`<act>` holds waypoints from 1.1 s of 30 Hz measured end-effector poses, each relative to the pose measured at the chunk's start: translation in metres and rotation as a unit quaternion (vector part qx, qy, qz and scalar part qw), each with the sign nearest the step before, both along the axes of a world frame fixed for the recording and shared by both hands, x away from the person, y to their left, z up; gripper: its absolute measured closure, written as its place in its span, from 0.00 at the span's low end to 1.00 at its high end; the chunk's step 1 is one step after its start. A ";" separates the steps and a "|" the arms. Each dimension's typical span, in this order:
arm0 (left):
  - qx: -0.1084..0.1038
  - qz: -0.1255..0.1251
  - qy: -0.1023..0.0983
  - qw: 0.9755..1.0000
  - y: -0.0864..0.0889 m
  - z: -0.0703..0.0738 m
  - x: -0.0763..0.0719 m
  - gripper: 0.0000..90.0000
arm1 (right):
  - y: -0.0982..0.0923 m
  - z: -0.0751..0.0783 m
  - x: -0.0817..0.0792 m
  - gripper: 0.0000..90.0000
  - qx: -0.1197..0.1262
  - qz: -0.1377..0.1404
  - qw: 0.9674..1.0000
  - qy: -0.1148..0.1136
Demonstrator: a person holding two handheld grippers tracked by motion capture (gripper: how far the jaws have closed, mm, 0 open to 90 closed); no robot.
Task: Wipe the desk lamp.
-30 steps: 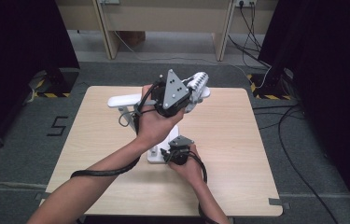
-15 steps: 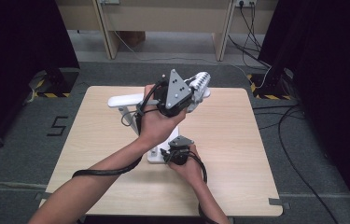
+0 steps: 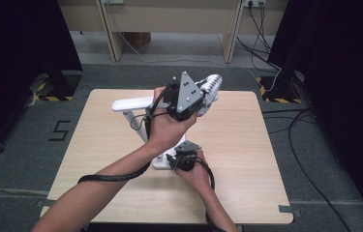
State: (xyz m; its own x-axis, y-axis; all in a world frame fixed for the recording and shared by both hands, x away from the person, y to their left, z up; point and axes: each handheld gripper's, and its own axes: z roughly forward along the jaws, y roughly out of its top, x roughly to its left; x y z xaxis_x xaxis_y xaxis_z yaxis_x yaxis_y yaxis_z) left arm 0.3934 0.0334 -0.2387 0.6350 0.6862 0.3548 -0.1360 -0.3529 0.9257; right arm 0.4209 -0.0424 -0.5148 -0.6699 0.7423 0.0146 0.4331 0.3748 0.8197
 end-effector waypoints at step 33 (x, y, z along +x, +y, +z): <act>0.000 -0.013 0.002 1.000 -0.019 0.002 -0.002 0.89 | 0.001 0.000 -0.002 0.59 0.000 0.000 1.000 -0.001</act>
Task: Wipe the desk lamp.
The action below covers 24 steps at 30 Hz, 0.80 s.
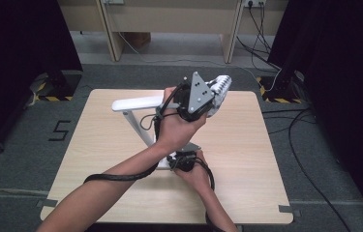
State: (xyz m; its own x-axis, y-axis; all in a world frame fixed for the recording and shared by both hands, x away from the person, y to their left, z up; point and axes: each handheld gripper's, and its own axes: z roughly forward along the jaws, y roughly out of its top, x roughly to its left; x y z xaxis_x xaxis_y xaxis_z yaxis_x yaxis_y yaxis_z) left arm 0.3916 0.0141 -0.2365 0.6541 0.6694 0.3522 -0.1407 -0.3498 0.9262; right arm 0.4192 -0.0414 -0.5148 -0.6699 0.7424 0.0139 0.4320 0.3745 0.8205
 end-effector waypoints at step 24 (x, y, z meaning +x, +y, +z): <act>0.005 -0.030 -0.004 1.000 -0.023 -0.009 -0.010 0.89 | 0.001 0.000 -0.001 0.60 -0.001 0.000 1.000 0.001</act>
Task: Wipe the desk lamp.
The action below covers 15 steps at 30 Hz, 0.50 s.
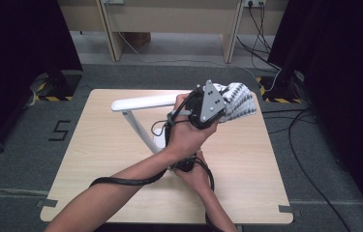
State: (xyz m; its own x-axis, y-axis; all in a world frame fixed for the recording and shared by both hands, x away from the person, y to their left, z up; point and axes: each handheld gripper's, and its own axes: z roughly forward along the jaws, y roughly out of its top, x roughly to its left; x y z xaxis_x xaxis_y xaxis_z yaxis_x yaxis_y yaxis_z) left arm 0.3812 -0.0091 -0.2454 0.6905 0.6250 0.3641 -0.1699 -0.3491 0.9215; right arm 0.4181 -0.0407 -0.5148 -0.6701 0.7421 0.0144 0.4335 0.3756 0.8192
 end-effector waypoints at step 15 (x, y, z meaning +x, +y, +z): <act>-0.008 -0.022 0.014 1.000 -0.012 -0.014 -0.010 0.89 | 0.000 0.000 0.000 0.60 -0.001 0.000 1.000 0.000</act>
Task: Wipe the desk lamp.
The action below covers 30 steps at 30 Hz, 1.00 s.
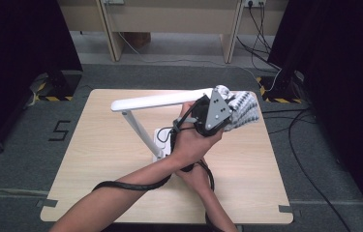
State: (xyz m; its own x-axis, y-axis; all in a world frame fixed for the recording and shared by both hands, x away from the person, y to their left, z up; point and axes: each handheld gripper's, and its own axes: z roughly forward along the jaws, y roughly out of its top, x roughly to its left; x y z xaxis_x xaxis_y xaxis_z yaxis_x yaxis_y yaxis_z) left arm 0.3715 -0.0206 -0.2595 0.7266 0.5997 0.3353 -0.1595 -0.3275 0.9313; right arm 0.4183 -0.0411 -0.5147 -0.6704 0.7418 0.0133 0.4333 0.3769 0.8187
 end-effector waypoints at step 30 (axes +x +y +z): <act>-0.015 0.034 0.040 0.999 0.037 -0.042 -0.006 0.89 | 0.000 0.000 0.000 0.60 0.001 -0.001 1.000 0.003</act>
